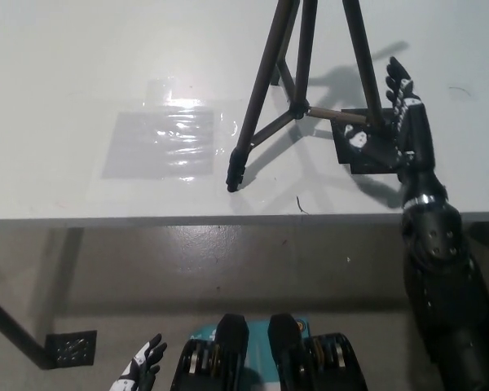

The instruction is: A tripod lies near the right hand side of the table and the robot grab a leg of the tripod using its right hand and put it up right.

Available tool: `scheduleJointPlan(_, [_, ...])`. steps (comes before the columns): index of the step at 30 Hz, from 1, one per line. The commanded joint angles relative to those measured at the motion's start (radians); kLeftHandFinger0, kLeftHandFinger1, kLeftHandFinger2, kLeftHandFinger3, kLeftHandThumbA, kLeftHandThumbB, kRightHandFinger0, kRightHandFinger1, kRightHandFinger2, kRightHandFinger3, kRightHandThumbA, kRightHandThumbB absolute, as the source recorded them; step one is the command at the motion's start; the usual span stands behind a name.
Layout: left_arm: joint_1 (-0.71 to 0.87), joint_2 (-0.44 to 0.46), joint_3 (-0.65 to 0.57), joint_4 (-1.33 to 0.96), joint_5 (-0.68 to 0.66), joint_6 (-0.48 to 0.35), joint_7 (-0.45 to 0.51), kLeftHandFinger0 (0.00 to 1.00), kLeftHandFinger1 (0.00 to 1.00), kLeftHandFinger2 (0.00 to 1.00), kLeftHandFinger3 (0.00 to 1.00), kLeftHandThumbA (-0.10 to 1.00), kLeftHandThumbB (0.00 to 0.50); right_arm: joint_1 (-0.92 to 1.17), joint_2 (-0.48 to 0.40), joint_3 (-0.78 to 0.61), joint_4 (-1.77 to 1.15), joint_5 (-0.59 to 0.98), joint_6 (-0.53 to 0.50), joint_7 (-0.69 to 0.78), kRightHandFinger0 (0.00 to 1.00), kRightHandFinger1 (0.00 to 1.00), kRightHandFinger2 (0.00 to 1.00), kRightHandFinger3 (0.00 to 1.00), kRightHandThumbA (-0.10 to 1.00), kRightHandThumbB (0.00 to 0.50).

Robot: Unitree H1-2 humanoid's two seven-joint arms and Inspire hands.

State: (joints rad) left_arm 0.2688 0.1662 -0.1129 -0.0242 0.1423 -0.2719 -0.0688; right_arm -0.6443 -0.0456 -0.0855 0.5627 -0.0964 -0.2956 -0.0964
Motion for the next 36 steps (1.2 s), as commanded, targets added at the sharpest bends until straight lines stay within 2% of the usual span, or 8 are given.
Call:
scheduleJointPlan(1, [0.031, 0.018, 0.008, -0.019, -0.006, -0.041, -0.006, 1.0, 1.0, 1.0, 1.0, 1.0, 0.349, 0.013, -0.148, 0.11, -1.275, -0.061, 0.299, 0.254, 1.0, 1.0, 1.0, 1.0, 0.92, 0.5])
scheduleJointPlan(6, [0.021, 0.023, 0.008, -0.016, -0.01, -0.047, -0.01, 1.0, 1.0, 1.0, 1.0, 1.0, 0.323, 0.103, -0.117, 0.111, -1.452, -0.113, 0.302, 0.276, 1.0, 1.0, 1.0, 1.0, 0.73, 0.5])
scheduleJointPlan(11, [0.006, 0.025, 0.011, 0.0, -0.011, -0.06, -0.009, 1.0, 1.0, 1.0, 1.0, 1.0, 0.318, 0.357, -0.023, 0.119, -1.5, -0.254, 0.054, 0.265, 1.0, 1.0, 1.0, 1.0, 0.83, 0.5])
scheduleJointPlan(13, [0.0, 0.025, 0.009, 0.004, -0.005, -0.067, -0.007, 1.0, 1.0, 1.0, 1.0, 1.0, 0.313, 0.466, -0.041, 0.222, -1.488, -0.134, 0.032, 0.268, 1.0, 1.0, 1.0, 1.0, 0.61, 0.5])
scheduleJointPlan(17, [-0.007, 0.024, 0.009, 0.009, -0.018, -0.082, -0.011, 1.0, 1.0, 1.0, 1.0, 1.0, 0.31, 0.692, 0.006, 0.32, -1.333, -0.174, -0.172, 0.202, 1.0, 1.0, 1.0, 1.0, 1.0, 0.5])
scheduleJointPlan(21, [-0.008, 0.025, 0.009, 0.007, -0.027, -0.084, -0.015, 1.0, 1.0, 1.0, 1.0, 1.0, 0.33, 0.88, -0.062, 0.409, -1.214, -0.104, -0.174, 0.166, 1.0, 1.0, 1.0, 1.0, 1.0, 0.449])
scheduleJointPlan(22, [-0.007, 0.027, 0.009, 0.002, -0.028, -0.078, -0.017, 1.0, 1.0, 1.0, 1.0, 1.0, 0.335, 0.896, -0.087, 0.43, -1.162, -0.144, -0.174, 0.107, 1.0, 1.0, 1.0, 1.0, 1.0, 0.356])
scheduleJointPlan(36, [-0.03, 0.012, 0.01, 0.027, -0.056, -0.106, -0.021, 1.0, 1.0, 1.0, 1.0, 1.0, 0.345, 0.818, -0.124, 0.439, -0.518, -0.143, -0.174, -0.176, 1.0, 1.0, 1.0, 1.0, 1.0, 0.409])
